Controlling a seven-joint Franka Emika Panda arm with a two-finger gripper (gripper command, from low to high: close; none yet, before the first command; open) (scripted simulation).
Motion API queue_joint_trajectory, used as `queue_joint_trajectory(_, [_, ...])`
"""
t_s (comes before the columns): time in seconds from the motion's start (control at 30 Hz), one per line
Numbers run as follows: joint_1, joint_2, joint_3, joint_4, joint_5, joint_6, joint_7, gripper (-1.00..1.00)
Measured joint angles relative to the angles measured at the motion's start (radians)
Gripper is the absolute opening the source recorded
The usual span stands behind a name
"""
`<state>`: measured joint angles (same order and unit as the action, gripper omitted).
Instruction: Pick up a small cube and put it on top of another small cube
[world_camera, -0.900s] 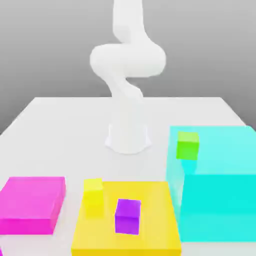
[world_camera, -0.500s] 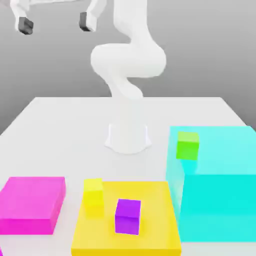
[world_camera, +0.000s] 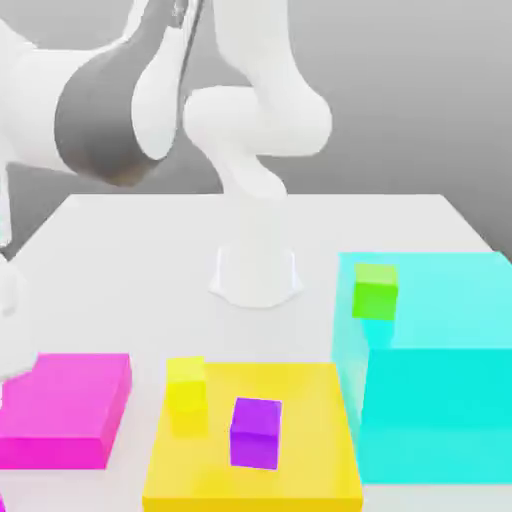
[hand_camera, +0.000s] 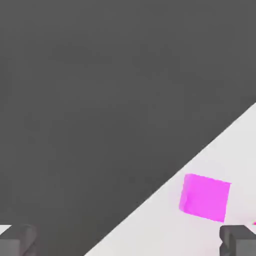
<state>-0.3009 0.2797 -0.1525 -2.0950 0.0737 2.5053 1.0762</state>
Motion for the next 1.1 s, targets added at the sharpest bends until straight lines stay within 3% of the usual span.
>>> queue_joint_trajectory(0.3, [-0.09,0.33,0.009,0.069,0.092,0.12,0.003,0.0])
queue_joint_trajectory(0.33, [-0.094,0.354,0.015,0.075,0.097,0.139,0.0,-1.0])
queue_joint_trajectory(0.53, [-0.096,0.367,0.017,0.078,0.102,0.148,-0.003,-1.0])
queue_joint_trajectory(0.7, [-0.07,0.234,-0.009,0.042,0.074,0.051,0.016,-1.0])
queue_joint_trajectory(1.1, [0.185,-0.207,0.152,-0.258,-0.033,-0.078,0.088,-1.0])
